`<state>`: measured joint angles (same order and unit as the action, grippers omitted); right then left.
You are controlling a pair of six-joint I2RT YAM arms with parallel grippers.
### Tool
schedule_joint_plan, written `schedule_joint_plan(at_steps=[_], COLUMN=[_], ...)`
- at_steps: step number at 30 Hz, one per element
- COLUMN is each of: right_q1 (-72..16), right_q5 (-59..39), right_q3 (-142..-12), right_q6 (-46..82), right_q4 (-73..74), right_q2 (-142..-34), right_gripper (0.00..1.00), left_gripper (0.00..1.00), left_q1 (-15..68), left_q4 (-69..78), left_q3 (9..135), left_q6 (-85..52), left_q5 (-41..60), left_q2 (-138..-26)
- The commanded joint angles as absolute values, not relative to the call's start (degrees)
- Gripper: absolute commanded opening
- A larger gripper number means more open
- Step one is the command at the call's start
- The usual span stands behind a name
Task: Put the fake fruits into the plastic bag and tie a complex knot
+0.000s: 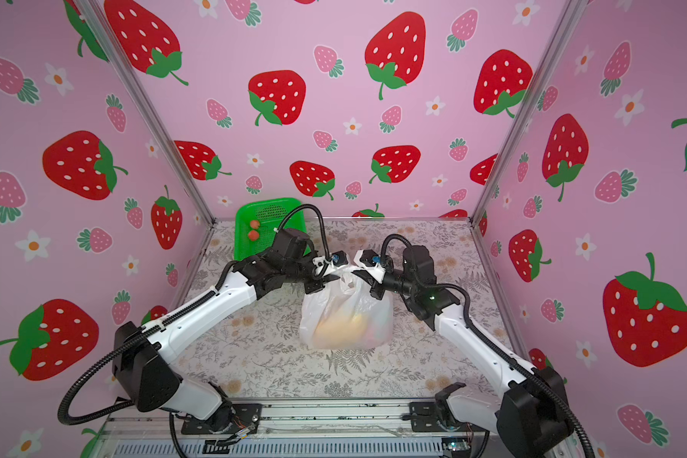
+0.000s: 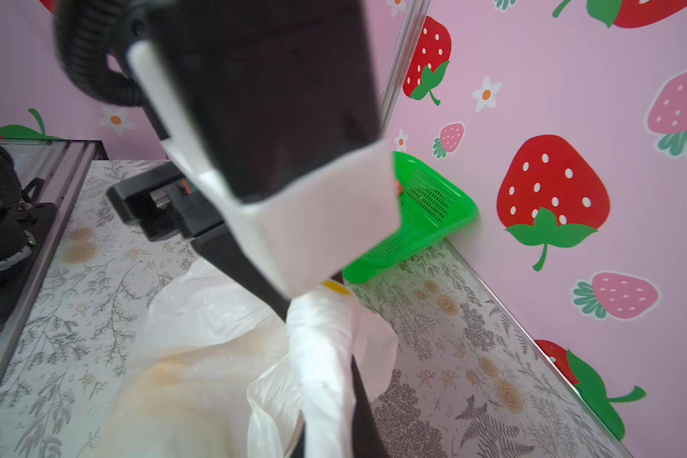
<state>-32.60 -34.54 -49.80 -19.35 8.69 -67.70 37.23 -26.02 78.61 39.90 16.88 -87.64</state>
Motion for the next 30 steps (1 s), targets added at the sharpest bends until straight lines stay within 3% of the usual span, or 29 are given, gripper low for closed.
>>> schedule_joint_plan(at_steps=[1,4,15,23,30], right_q1=[-33.14,-33.97,-37.21,-37.49,-37.61], right_q5=[-27.35,-24.09,-15.6,-19.75,-20.72], right_q3=[-48.69,-47.24,-40.61,-33.33,-31.22], right_q6=[-23.33,-25.93,-31.61,-13.13,0.84], right_q4=[12.85,15.25,25.53,48.95,62.93], right_q2=[-64.83,-64.09,-62.72,-66.04,-70.23], right_gripper=[0.0,0.0,0.0,0.0,0.0], left_gripper=[0.1,0.0,0.0,0.0,0.0], left_q1=[36.91,36.83,36.61,38.61,41.89], left_q4=[-28.44,-26.7,-19.47,-8.56,1.31], left_q3=[81.26,79.55,73.25,66.2,62.82], left_q6=[35.77,31.3,15.05,7.01,-2.76], left_q5=[17.44,18.55,23.88,27.29,24.11], left_q2=[-86.44,-83.88,-78.32,-77.18,-76.2])
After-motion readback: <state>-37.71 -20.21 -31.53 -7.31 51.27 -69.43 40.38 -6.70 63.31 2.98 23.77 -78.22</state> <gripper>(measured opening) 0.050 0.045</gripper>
